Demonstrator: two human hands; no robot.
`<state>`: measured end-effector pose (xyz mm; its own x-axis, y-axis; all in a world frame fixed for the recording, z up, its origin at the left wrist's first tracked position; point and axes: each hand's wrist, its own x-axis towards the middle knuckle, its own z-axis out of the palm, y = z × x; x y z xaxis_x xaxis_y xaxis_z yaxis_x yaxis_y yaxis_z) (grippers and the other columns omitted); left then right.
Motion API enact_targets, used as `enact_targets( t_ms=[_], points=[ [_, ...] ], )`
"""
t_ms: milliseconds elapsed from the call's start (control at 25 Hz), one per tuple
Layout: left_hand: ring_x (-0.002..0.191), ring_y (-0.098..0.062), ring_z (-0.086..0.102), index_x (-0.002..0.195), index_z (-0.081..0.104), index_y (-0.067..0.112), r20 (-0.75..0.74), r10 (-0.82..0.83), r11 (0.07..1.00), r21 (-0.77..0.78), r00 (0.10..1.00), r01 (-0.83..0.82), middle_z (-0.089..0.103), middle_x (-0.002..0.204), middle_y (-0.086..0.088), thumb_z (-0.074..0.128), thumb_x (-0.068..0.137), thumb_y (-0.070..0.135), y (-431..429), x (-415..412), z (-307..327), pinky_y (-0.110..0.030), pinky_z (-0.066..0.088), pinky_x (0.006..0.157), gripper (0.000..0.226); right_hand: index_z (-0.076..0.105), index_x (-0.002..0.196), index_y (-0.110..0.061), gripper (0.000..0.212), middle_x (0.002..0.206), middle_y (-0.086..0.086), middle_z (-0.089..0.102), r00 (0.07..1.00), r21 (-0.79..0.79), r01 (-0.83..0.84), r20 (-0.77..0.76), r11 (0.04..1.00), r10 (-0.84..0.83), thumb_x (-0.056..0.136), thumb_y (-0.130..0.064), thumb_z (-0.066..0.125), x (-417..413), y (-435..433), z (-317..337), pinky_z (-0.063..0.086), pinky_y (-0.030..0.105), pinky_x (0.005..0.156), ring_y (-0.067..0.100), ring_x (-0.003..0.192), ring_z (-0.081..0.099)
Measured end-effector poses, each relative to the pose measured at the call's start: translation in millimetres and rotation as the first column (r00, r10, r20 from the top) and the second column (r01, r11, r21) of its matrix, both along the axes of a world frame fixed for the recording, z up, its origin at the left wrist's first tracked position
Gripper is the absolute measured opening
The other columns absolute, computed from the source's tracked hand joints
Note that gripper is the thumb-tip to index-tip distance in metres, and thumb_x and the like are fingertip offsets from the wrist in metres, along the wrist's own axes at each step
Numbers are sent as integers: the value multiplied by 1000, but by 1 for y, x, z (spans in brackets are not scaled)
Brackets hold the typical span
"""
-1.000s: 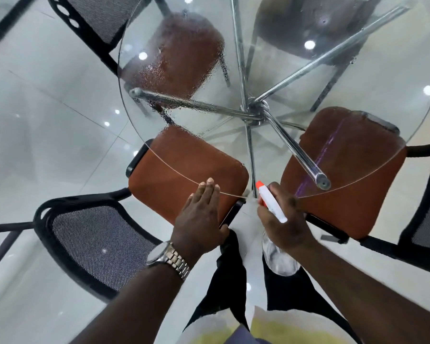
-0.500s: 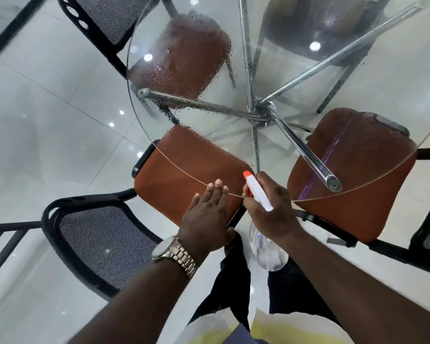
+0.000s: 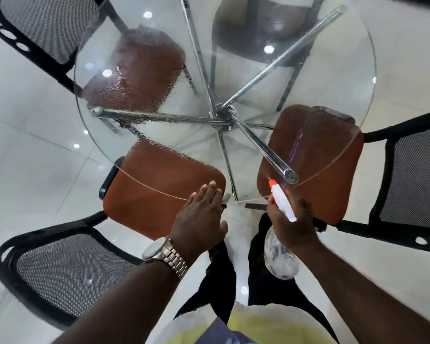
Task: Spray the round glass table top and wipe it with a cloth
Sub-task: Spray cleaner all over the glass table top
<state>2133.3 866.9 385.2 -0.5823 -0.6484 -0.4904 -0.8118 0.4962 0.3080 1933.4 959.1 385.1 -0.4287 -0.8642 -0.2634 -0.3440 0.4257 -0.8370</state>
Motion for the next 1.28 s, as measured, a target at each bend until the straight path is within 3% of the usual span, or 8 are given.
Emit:
enact_targets(
  t_ms=[160,360,560,720,840,1000,1160,1280],
  points=[
    [159,-29,12,160,22,7,116,-73,997,27,991,70,10,171,-18,56,92,44,-5,-10,-1,-45,20,128,84,63,110,-25,24,86,-15,62,998,32,60,9,998,-61,88,-21,57,-16,3,-2,44,12,68,-2,75,61],
    [156,-29,23,156,34,6,191,-145,989,47,971,138,22,169,-19,57,89,53,-22,-18,6,-45,22,127,85,67,110,-18,25,79,-14,59,994,76,106,-16,992,-105,96,1,59,-23,1,1,43,25,67,6,67,58],
    [159,-30,15,160,22,6,195,-144,989,61,970,134,12,171,-20,59,86,54,-14,-12,3,-45,22,128,95,65,98,-15,6,79,-20,65,989,12,99,-110,995,-97,94,-11,65,-26,-10,7,55,22,68,3,76,66],
    [159,-28,14,161,22,7,179,-121,991,79,976,109,11,171,-18,60,86,54,-17,-13,3,-44,20,128,96,62,89,-12,14,73,6,64,986,19,141,-91,990,-139,82,-24,60,-29,-21,17,57,47,64,30,68,63],
    [159,-27,16,161,24,8,175,-113,991,88,978,99,13,171,-16,61,86,53,-19,-15,7,-42,19,129,94,61,89,-12,18,76,9,64,990,19,121,-80,992,-119,82,-28,59,-30,-34,25,57,49,68,33,72,63],
    [148,-27,39,147,48,12,175,-76,992,115,982,56,36,163,-12,60,88,50,-27,-19,23,-41,33,121,71,62,87,-8,22,79,14,65,989,26,130,-76,991,-128,78,-28,58,-32,-53,40,55,52,75,37,76,61],
    [112,-32,66,122,63,18,142,0,1000,25,990,-3,68,123,-5,57,92,50,-38,-28,46,-39,52,88,44,64,90,-15,24,83,6,67,992,68,127,-19,990,-126,75,-33,58,-38,-67,48,57,57,83,35,82,64],
    [123,-30,61,127,61,14,65,20,1000,-21,998,-19,64,134,-6,56,98,47,-43,-41,56,-40,47,101,44,65,90,-19,22,87,1,71,995,72,95,-6,993,-95,74,-31,60,-42,-75,53,56,56,91,28,88,66]
  ],
)
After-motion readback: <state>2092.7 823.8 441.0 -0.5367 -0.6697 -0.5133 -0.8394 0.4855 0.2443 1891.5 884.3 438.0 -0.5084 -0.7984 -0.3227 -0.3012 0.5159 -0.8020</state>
